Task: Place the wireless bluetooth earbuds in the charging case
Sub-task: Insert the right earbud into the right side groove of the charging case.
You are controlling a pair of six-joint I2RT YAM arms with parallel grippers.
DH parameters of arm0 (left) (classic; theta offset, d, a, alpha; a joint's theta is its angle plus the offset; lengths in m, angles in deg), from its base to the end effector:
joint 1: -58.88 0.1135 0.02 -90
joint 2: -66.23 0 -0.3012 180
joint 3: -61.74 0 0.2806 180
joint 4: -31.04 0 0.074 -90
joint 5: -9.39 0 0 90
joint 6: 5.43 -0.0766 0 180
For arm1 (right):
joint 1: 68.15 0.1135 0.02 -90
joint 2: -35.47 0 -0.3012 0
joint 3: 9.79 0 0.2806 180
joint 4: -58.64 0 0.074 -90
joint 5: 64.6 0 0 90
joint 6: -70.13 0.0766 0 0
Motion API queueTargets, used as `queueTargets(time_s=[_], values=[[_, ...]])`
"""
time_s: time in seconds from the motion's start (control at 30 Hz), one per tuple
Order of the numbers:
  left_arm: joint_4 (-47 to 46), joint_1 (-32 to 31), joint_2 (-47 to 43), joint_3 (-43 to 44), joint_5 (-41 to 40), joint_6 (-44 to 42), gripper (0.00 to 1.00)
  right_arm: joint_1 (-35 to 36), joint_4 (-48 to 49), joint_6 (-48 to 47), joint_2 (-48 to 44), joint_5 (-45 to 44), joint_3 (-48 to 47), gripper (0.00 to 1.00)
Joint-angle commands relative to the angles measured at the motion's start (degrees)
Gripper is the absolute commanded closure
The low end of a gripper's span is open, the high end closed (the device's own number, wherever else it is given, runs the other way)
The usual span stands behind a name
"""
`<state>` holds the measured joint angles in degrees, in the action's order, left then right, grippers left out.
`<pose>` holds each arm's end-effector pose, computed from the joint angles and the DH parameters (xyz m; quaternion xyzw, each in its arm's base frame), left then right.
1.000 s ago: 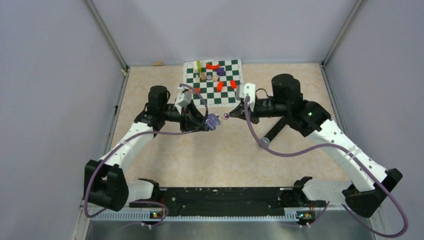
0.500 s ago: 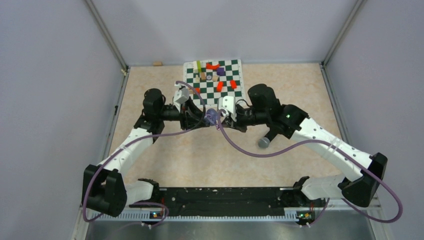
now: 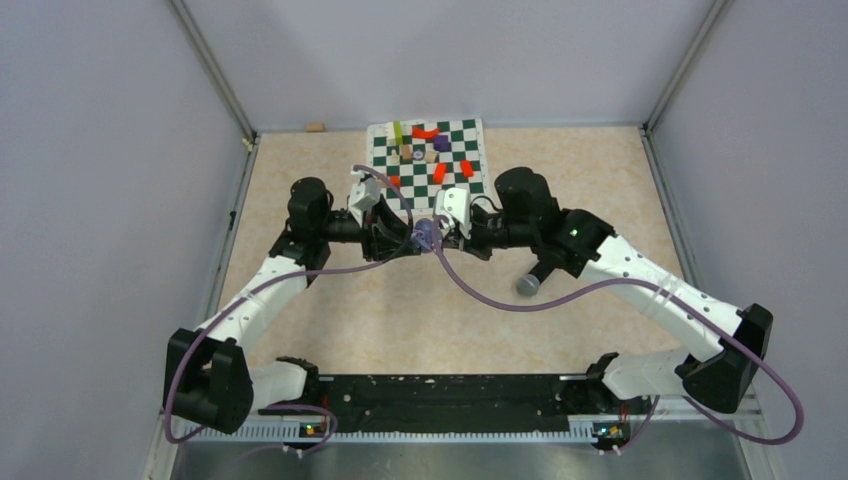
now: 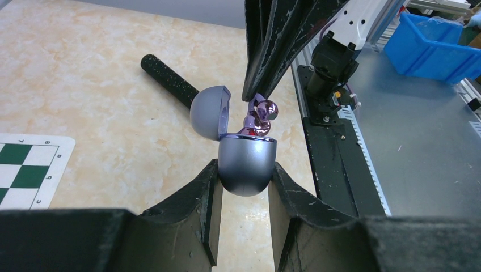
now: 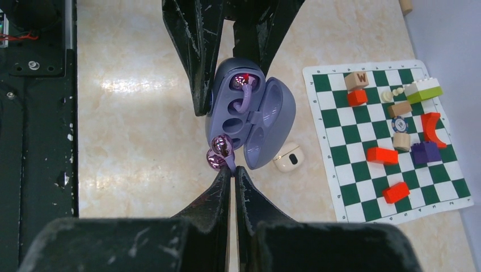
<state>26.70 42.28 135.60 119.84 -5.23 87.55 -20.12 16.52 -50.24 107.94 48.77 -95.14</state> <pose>0.2488 -0.1515 0.3293 0.4728 0.5401 -0.5402 0.4393 0.1973 0.2647 0.3928 -0.6133 0.5899 0.2487 0.4626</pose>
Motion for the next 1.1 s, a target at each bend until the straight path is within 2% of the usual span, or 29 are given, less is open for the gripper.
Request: queueTargets(time_s=[0.0,1.07], values=[[0.3,-0.4,-1.7,0.8,-0.3,-2.4,1.0,0.8,2.6,0.7,-2.7,-0.6,-0.2,1.0],[2.1,-1.2,-2.1,1.4,0.0,-6.5,1.0,0.9,2.1,2.5,1.7,-0.3,-0.4,1.0]])
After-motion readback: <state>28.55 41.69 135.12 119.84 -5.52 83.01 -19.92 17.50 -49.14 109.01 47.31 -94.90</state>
